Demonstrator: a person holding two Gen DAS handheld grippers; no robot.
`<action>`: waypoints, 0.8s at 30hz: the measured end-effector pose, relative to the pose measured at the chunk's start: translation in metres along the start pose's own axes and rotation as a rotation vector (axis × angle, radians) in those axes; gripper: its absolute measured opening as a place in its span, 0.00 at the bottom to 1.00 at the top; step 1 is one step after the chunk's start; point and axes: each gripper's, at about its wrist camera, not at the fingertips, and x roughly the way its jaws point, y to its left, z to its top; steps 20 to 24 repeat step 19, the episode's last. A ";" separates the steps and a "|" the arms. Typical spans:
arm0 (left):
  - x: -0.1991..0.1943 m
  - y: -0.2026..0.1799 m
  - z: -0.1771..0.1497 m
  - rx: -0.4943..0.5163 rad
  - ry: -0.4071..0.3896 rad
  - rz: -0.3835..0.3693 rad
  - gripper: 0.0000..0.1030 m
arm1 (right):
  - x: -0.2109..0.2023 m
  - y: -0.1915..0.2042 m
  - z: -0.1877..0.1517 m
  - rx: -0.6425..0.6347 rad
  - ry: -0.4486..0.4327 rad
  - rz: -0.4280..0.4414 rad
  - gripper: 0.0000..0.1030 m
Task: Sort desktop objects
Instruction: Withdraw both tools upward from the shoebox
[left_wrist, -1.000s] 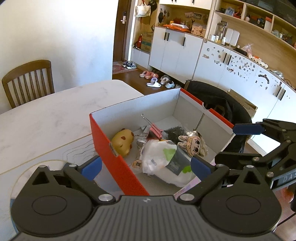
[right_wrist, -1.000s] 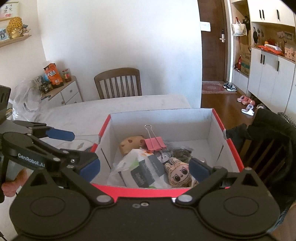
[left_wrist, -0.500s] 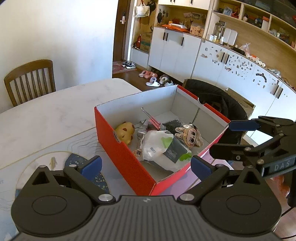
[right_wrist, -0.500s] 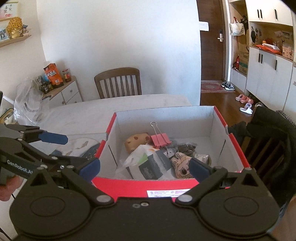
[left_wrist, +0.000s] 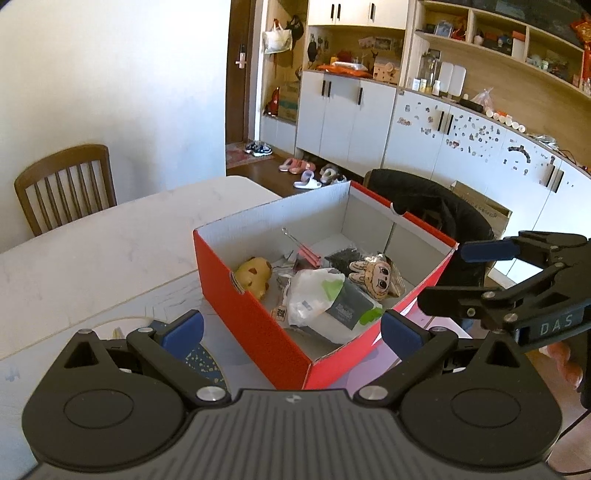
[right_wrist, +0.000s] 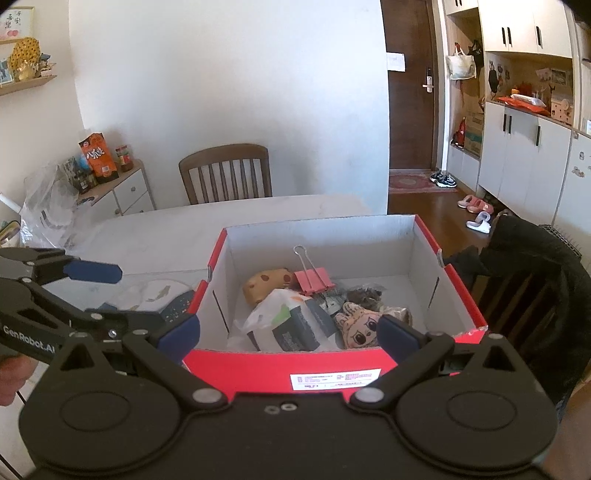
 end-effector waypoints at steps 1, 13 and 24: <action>-0.001 0.000 0.000 0.000 -0.003 -0.001 1.00 | 0.000 0.000 0.000 0.002 0.000 -0.001 0.99; -0.009 0.004 -0.006 -0.001 -0.009 0.013 1.00 | -0.007 0.001 -0.001 0.025 -0.015 -0.025 0.99; -0.019 0.014 -0.008 -0.014 -0.022 0.031 1.00 | -0.008 0.006 -0.001 0.034 -0.013 -0.029 0.99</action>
